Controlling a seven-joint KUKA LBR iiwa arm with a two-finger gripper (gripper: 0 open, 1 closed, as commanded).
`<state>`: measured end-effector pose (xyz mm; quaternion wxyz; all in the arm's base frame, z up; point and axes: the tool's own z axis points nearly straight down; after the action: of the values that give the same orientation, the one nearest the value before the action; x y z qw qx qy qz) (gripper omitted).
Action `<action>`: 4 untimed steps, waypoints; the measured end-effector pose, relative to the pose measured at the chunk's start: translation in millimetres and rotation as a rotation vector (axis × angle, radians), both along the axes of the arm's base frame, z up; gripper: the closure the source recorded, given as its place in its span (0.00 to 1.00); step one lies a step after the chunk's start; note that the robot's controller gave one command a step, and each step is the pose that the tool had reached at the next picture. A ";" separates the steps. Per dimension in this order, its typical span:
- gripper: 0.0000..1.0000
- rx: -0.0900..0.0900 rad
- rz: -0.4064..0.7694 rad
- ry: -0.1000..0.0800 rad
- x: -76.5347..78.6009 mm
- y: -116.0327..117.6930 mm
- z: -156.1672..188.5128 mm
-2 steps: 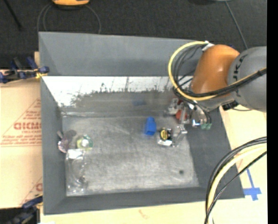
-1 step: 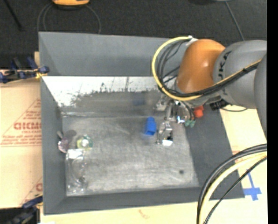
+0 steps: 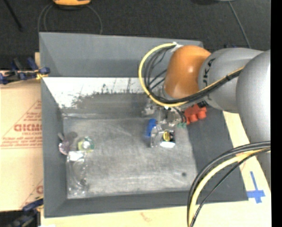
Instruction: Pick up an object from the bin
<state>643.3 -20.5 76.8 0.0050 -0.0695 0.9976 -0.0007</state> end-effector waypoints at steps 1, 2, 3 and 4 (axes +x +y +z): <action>0.00 -0.002 0.072 -0.002 -0.1 -36.4 0.6; 0.00 -0.003 0.573 0.006 -4.9 2.5 1.7; 1.00 -0.003 0.569 0.003 -4.3 2.4 2.8; 0.00 -0.002 0.569 0.005 -4.8 2.4 2.0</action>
Offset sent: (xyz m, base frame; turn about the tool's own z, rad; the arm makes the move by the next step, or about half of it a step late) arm -0.0022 -0.0332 -0.0010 -0.0751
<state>638.5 -18.1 78.8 0.0026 -0.3466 0.9380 -0.0001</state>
